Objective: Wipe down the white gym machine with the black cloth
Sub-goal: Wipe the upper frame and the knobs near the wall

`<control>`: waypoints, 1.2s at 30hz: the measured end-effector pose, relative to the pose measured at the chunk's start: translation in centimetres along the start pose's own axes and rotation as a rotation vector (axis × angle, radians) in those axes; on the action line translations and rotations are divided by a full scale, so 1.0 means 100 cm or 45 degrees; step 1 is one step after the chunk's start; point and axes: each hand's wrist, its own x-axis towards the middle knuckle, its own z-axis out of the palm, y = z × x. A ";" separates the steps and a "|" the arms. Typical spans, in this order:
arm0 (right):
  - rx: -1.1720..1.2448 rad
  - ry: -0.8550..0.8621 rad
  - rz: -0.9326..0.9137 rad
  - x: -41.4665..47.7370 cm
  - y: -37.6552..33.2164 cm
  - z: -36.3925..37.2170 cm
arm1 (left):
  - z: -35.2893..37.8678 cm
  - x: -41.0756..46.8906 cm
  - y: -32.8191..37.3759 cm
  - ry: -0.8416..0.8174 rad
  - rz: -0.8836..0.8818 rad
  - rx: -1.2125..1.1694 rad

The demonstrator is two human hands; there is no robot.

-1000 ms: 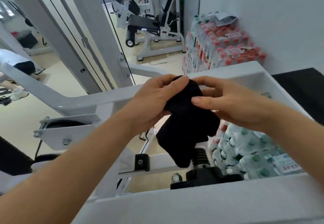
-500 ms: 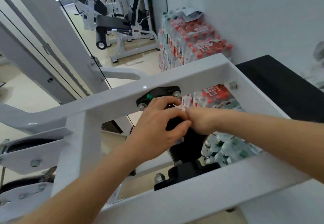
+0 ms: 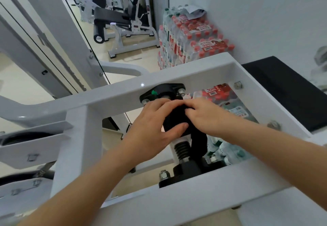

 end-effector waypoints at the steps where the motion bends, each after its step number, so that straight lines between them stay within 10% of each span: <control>1: 0.022 -0.051 0.111 0.003 0.003 0.002 | -0.001 0.000 0.002 -0.029 -0.008 0.029; 6: 0.082 -0.196 0.291 -0.015 0.005 -0.003 | -0.004 -0.007 0.018 -0.056 0.062 0.122; 11: 0.139 0.227 -0.035 -0.092 -0.033 -0.014 | -0.024 -0.036 0.037 0.062 0.214 -0.364; 16: -0.766 0.647 -0.051 -0.144 -0.037 0.095 | -0.040 -0.074 0.044 -0.065 0.308 -0.302; 23: -0.592 1.030 -0.344 -0.145 -0.042 0.182 | -0.034 -0.131 0.021 -0.286 0.220 -0.236; 29: -0.616 1.261 0.019 -0.156 0.019 0.127 | -0.003 -0.134 0.049 -0.317 0.604 0.366; 36: -0.284 1.628 0.333 -0.145 0.066 0.065 | 0.019 -0.100 0.081 -0.224 0.696 0.289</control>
